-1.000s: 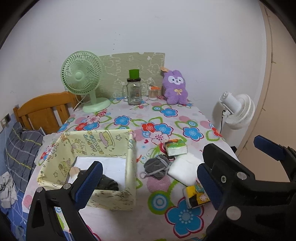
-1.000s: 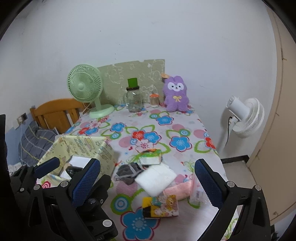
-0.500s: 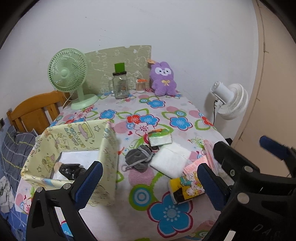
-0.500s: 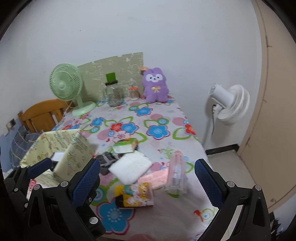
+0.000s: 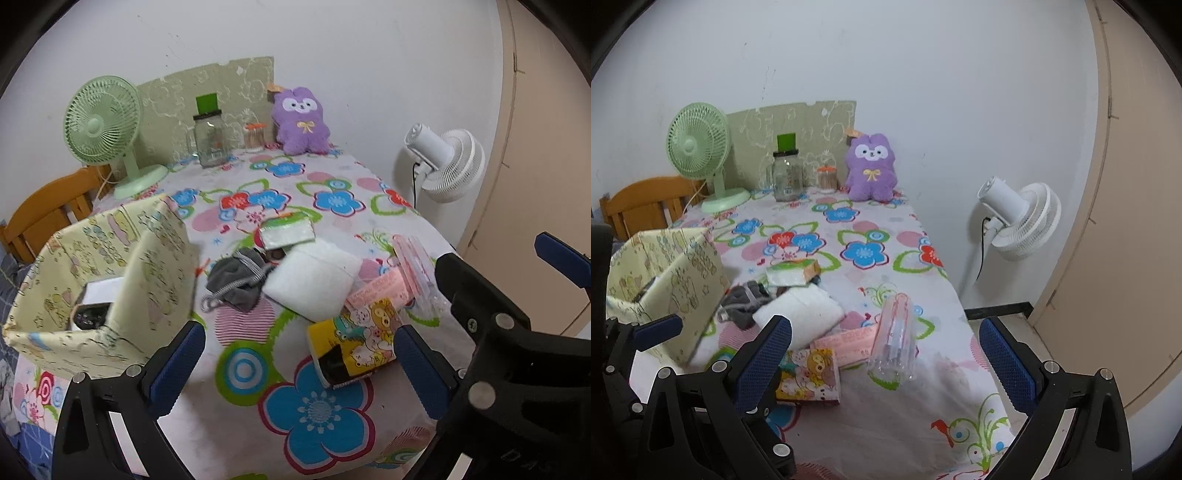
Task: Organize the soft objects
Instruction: 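Move both tools toward the yellow cartoon pouch and clear plastic bag, then grasp the yellow cartoon pouch with the left tool while the right tool grasps the clear plastic bag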
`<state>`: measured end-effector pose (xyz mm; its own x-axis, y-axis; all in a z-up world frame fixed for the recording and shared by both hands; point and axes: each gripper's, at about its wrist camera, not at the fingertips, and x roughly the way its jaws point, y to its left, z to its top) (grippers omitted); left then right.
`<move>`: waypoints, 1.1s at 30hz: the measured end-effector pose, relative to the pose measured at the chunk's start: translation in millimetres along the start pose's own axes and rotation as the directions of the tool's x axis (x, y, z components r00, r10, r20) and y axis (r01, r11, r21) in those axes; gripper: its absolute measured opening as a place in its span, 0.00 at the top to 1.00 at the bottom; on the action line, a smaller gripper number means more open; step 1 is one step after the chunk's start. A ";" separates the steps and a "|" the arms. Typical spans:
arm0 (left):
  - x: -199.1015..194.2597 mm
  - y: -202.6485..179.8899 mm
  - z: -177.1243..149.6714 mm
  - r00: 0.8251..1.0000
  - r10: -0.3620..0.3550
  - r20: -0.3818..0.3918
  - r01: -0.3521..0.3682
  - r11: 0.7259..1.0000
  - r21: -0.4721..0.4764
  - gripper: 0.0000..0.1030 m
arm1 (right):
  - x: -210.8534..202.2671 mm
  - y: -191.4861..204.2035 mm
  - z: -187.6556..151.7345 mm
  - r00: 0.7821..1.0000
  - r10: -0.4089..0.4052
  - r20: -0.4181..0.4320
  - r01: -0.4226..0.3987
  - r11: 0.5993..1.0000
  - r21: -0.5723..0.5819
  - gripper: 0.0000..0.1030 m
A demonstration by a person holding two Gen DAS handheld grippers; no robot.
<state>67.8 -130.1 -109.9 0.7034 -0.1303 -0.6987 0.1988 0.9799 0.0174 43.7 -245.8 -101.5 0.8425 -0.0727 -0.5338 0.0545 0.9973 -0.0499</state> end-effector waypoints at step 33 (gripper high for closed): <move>45.3 -38.3 -6.3 0.994 -0.011 -0.109 0.016 0.999 0.038 0.00 | 65.7 -29.2 -24.4 0.978 0.095 -0.186 -0.082 0.994 0.077 0.04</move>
<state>87.8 -172.6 -146.8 0.6222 -0.1241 -0.7730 0.2358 0.9712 0.0339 84.4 -279.9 -155.7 0.7295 0.0211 -0.6837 0.0267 0.9979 0.0593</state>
